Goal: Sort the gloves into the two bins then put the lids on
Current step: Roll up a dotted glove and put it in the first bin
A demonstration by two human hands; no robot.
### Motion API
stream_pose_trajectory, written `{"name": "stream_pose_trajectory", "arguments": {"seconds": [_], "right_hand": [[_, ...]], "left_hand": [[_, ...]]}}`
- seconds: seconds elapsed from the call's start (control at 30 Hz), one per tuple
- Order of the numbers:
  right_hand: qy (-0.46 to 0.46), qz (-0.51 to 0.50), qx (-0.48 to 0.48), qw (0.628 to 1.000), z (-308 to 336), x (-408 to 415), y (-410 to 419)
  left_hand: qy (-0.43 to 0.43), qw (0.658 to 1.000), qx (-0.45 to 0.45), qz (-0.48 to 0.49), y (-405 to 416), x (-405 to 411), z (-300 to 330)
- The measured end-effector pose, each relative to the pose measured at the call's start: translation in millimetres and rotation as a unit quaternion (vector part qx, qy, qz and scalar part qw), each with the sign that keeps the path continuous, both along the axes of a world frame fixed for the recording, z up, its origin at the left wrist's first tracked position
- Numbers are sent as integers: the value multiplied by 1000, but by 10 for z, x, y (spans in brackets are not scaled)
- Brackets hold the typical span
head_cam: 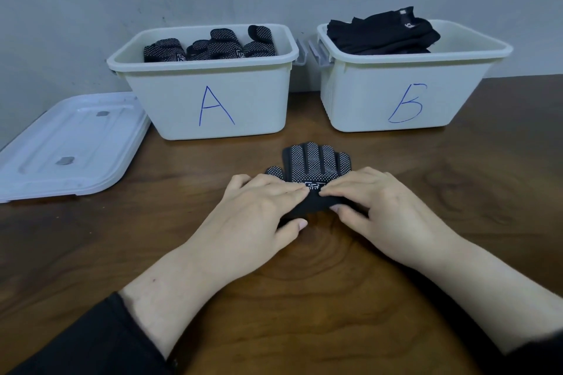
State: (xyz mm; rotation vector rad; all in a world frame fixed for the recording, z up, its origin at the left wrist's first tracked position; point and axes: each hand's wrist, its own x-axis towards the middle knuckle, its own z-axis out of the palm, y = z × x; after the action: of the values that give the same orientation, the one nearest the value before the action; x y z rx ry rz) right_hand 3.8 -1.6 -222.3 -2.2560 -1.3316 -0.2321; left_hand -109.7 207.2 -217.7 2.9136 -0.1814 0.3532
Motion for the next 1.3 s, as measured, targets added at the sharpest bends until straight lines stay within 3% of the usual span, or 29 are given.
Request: {"name": "stream_pose_trajectory", "arguments": {"seconds": [0.2,0.4,0.53,0.73,0.87,1.0,1.17,1.3], "right_hand": [[52,5,8,999,119,-68,-31],[207,-40,69,975,128,-90,-37],[260,-52,115,957,81,-74,18],[198,-82,144,966,41,-7,130],[15,-80,98,992,3,53,202],[-54,-62,26,996,-15,74,198],[-47,-23,-32,998,31,120,117],[-35,-1,-54,998,35,153,85]], "left_hand": [[-58,997,-49,15,15,-4,71],[-21,979,-193,60,26,-33,104],[-5,954,-284,98,28,38,75],[-43,936,-319,141,9,140,69],[-53,926,-332,171,32,207,63],[-45,925,-329,185,85,220,57],[-58,952,-244,175,118,233,18],[-98,984,-123,83,69,195,21]]}}
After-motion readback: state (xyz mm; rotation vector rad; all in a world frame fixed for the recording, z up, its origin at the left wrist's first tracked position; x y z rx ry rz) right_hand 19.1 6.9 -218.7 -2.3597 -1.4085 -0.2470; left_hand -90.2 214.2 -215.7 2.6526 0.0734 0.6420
